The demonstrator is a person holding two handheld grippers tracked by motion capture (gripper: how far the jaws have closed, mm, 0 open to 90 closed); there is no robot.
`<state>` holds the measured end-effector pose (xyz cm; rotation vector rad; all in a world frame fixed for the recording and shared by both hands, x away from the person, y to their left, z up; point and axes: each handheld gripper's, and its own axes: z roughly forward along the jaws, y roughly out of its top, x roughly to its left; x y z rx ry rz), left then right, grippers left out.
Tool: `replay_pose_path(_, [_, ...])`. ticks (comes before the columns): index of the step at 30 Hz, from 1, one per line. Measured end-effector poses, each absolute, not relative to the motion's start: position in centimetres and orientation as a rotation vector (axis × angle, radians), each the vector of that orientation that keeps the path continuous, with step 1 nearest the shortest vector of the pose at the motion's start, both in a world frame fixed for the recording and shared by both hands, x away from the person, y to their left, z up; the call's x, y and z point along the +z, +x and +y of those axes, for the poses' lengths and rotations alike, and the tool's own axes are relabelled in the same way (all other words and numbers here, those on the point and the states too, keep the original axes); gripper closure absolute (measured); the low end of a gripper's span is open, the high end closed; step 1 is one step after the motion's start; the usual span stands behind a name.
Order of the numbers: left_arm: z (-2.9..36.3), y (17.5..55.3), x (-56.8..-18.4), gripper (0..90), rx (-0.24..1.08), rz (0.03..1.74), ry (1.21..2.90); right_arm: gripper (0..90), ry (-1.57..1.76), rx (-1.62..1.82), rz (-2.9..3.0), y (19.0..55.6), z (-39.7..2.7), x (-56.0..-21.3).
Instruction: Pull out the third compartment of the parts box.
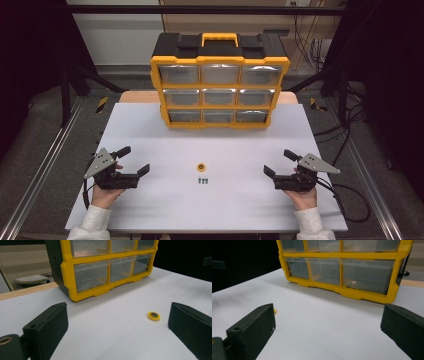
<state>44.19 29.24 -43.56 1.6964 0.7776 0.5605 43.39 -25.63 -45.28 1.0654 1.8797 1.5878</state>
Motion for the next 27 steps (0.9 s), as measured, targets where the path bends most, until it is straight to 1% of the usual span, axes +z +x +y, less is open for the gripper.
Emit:
replay_pose_path(13, [29.3, 44.1, -43.6, 2.4, 0.556, 0.767, 1.699, 0.4, 1.045, 1.587, 1.867, 43.3, -25.7, -45.0])
replay_pose_path(21, [29.4, 44.1, -43.6, 2.4, 0.556, 0.77, 1.697, 1.6, 1.039, 1.549, 1.859, 43.5, -25.3, -44.2])
replay_pose_path(27, [29.4, 44.1, -43.6, 2.4, 0.558, 0.771, 1.704, 2.2, 0.977, 1.501, 1.853, 43.8, -24.5, -42.9])
